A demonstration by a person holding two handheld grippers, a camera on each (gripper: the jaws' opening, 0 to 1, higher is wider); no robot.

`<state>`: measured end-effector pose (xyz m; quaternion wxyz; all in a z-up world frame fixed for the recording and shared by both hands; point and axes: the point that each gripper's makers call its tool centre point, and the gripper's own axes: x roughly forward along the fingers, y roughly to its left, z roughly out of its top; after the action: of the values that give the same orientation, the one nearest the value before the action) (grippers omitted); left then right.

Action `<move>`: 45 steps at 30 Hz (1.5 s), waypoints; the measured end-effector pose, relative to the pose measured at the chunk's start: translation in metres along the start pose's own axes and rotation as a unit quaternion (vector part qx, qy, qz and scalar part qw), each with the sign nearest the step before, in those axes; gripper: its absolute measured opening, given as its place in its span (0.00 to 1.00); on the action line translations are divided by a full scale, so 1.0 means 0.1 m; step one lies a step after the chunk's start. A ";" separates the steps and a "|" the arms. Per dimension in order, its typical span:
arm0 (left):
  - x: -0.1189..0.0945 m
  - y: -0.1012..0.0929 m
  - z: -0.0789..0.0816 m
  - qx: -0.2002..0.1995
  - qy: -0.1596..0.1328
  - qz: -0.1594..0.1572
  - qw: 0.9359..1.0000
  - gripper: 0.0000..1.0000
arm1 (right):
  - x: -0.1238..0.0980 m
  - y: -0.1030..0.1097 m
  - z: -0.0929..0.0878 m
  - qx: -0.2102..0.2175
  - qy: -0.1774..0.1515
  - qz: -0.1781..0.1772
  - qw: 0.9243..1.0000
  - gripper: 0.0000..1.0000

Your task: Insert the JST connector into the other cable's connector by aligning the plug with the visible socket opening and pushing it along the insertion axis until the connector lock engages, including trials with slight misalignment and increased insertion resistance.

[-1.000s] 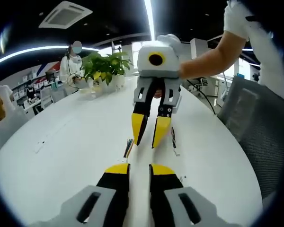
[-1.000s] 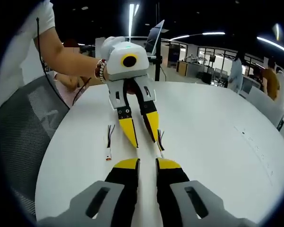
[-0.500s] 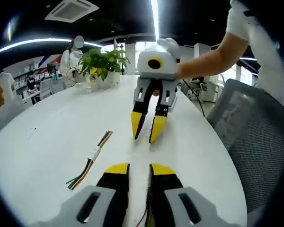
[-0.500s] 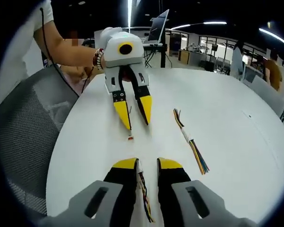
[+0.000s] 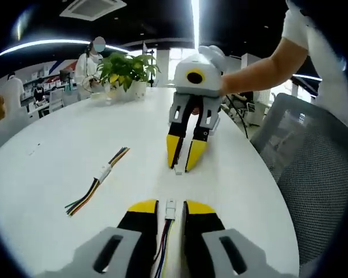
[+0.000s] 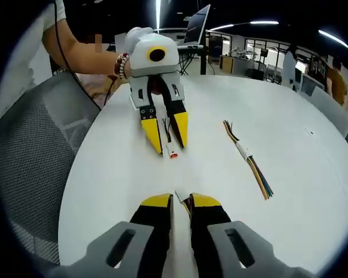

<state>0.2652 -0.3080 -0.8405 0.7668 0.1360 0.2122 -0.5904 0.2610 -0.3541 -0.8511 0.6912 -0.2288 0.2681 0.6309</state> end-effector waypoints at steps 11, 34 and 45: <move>0.02 -0.01 -0.04 0.004 0.004 -0.005 1.000 0.07 | 0.01 -0.01 0.00 -0.002 -0.010 -0.006 1.000 0.05; -0.02 -0.16 0.06 0.059 0.032 -0.017 0.998 0.00 | 0.10 0.10 0.33 -0.007 0.005 -0.011 1.000 0.04; 0.03 -0.16 0.08 0.062 0.029 -0.023 0.997 0.00 | 0.16 0.13 0.32 -0.008 0.007 -0.002 1.000 0.04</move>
<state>0.2522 -0.3181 -0.8344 0.7364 0.1952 0.2003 -0.6160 0.2520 -0.3204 -0.8372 0.6888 -0.2396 0.2675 0.6297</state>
